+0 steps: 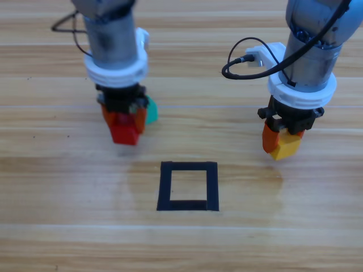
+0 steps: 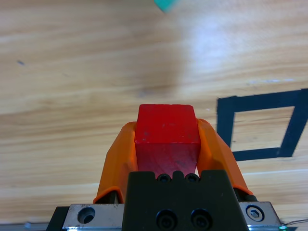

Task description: Stack the blocks in the rectangular block: red at the bottom, yellow in the middle, green on top

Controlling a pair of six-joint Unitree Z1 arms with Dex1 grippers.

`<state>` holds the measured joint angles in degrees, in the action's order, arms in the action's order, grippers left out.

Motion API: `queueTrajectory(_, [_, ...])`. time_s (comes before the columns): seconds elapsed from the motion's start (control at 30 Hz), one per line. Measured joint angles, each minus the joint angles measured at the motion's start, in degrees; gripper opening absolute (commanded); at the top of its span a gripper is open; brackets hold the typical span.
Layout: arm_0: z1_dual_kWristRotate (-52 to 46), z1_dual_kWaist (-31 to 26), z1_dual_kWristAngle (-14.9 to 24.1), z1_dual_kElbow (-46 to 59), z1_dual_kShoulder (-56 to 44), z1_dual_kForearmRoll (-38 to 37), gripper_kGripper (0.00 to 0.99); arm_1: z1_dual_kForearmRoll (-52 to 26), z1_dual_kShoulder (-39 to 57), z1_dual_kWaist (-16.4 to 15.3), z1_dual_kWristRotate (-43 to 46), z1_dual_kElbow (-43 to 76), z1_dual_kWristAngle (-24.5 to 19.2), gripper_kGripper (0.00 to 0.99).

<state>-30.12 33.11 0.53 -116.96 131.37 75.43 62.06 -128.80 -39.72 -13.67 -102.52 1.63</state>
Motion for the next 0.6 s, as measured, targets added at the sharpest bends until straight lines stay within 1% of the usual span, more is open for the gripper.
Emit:
queueTrajectory(0.2, [-11.0,7.4,-0.1,0.0,0.7,0.0,0.000,-0.1,0.0,0.1,0.0,0.1,0.0,0.017])
queueTrajectory(0.23, [-13.7,9.3,-0.4,0.0,0.7,0.0,0.000,-0.1,0.0,0.1,0.1,0.2,0.0,0.017])
queueTrajectory(0.43, [-18.0,13.1,-1.5,-0.6,1.5,0.0,0.000,-0.3,0.0,0.1,0.5,0.7,0.0,0.017])
queueTrajectory(0.6, [-19.3,14.7,-1.5,-3.3,4.5,0.0,0.000,-0.3,0.0,0.1,0.6,0.8,0.0,0.017])
